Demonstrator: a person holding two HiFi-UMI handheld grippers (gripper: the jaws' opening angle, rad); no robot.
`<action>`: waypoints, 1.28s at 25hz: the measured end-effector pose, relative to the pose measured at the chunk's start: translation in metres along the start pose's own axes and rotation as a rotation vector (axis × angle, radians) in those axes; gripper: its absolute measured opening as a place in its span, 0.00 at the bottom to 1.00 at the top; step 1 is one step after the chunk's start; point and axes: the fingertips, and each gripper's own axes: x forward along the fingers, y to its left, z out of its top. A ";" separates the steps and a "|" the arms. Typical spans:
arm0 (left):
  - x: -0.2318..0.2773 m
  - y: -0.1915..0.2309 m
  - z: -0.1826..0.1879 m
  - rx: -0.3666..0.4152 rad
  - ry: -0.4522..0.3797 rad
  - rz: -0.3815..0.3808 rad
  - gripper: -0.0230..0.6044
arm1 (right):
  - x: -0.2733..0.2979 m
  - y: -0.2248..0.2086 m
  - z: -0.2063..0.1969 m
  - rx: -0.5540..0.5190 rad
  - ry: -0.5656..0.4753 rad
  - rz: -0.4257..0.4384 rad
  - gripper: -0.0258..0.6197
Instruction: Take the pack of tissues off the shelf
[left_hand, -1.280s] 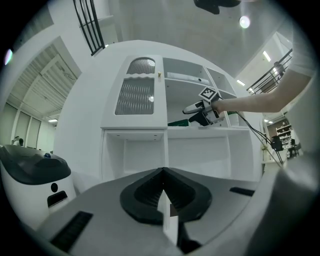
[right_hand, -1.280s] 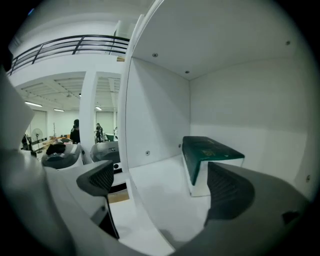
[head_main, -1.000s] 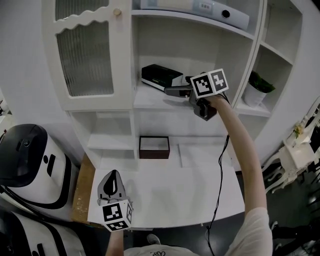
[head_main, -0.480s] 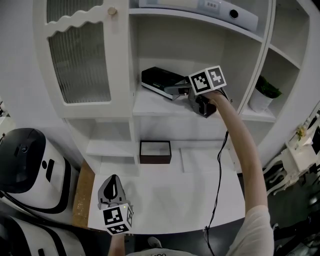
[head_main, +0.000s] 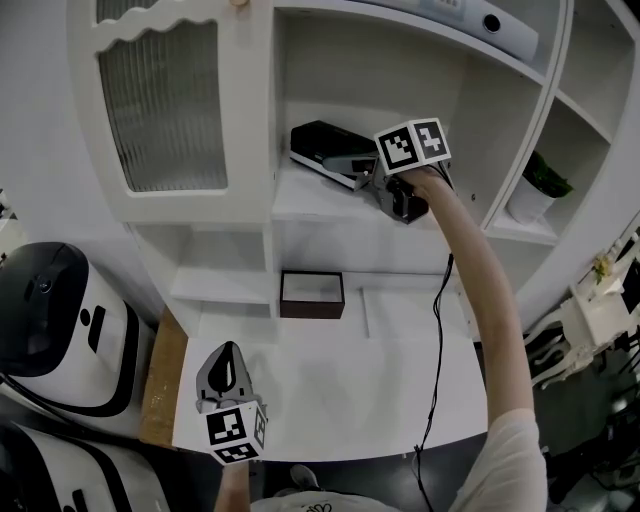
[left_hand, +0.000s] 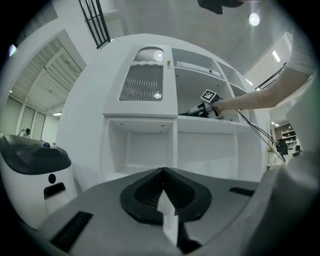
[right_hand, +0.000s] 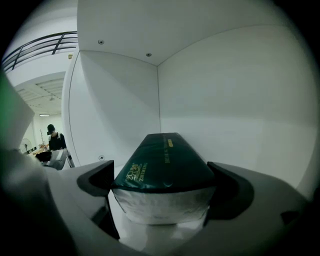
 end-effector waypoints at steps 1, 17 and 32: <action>-0.001 0.001 0.000 -0.001 -0.001 0.001 0.03 | 0.001 0.000 0.000 0.000 0.006 -0.010 0.94; -0.017 0.011 0.003 -0.010 -0.013 0.007 0.03 | -0.005 -0.003 -0.001 0.041 -0.015 -0.114 0.73; -0.036 -0.011 0.036 0.013 -0.104 -0.125 0.03 | -0.127 0.063 0.019 -0.001 -0.256 -0.208 0.72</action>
